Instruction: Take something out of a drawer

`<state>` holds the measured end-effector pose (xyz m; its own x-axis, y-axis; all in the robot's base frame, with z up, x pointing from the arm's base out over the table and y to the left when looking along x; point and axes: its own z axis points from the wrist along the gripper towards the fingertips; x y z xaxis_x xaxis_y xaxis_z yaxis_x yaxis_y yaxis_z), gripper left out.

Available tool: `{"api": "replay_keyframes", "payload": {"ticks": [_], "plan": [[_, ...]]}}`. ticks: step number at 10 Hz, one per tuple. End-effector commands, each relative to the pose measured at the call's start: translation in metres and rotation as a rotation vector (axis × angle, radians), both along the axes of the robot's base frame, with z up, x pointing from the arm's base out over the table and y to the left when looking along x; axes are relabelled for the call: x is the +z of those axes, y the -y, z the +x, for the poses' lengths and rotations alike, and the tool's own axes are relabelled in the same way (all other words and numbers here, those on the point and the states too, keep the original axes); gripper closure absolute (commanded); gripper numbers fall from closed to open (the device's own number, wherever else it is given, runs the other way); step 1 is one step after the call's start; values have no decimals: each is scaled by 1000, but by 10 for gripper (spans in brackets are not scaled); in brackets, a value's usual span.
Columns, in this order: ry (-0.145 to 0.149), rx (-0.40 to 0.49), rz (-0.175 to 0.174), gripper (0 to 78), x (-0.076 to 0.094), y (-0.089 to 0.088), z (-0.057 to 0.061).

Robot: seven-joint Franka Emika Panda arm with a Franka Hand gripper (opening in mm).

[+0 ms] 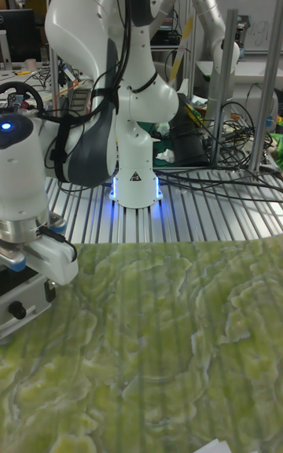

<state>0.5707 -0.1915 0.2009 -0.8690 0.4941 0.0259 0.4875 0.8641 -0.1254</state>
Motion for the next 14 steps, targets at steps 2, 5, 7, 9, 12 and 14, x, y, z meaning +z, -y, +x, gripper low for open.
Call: {"api": "replay_keyframes", "payload": {"ticks": [2,5,7,9,12,14], "plan": [[5,-14,6,1,4,-5,1],[8,-28,37,1,5,-10,1],[9,-32,39,1,7,-12,3],[9,-36,40,1,9,-15,4],[10,-47,55,1,11,-19,6],[11,-61,58,1,12,-25,7]]}}
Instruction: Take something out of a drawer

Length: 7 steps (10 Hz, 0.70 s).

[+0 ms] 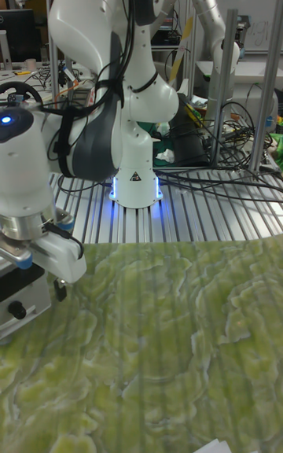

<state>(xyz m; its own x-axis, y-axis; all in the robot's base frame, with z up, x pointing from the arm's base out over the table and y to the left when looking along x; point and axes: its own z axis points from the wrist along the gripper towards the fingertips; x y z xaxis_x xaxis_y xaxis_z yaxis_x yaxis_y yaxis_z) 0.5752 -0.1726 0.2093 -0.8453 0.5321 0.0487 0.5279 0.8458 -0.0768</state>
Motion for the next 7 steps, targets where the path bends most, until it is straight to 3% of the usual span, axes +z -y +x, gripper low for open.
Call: {"api": "replay_keyframes", "payload": {"ticks": [1,7], "plan": [[6,-22,4,1,4,-9,3],[16,-50,12,1,4,-27,9]]}}
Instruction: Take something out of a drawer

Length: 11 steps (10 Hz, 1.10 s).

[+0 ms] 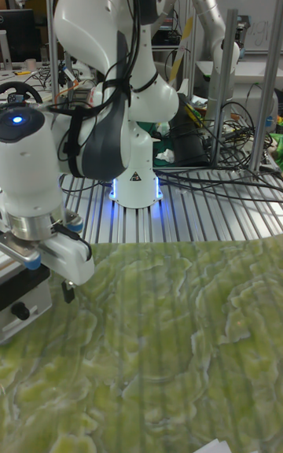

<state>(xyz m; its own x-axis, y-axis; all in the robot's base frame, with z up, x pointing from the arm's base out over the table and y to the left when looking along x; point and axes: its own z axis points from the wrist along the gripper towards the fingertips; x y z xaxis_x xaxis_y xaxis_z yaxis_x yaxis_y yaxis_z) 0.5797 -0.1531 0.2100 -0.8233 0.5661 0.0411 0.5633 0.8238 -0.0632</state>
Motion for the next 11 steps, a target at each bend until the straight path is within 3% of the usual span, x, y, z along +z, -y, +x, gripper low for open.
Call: {"api": "replay_keyframes", "payload": {"ticks": [1,8,11], "plan": [[0,-13,6,1,5,-9,6],[5,-49,16,1,5,-29,10],[5,-56,22,1,9,-35,17]]}}
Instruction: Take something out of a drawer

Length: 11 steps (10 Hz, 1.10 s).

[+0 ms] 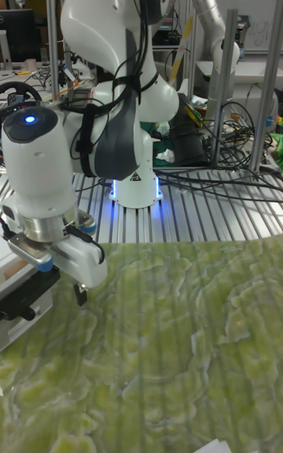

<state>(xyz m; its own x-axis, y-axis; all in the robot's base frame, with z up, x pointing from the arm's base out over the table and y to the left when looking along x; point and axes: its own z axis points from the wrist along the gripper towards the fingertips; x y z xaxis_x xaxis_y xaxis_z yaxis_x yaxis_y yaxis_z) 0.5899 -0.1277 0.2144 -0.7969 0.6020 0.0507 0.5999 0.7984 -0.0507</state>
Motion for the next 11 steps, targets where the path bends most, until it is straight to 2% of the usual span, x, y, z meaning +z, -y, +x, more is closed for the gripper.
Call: {"api": "replay_keyframes", "payload": {"ticks": [1,4,6,8,11], "plan": [[5,-15,10,1,4,-12,8],[10,-30,8,1,3,-17,10],[0,-18,-8,1,5,-17,10],[-13,-2,-25,1,10,-14,10],[-14,16,-28,1,8,-3,13]]}}
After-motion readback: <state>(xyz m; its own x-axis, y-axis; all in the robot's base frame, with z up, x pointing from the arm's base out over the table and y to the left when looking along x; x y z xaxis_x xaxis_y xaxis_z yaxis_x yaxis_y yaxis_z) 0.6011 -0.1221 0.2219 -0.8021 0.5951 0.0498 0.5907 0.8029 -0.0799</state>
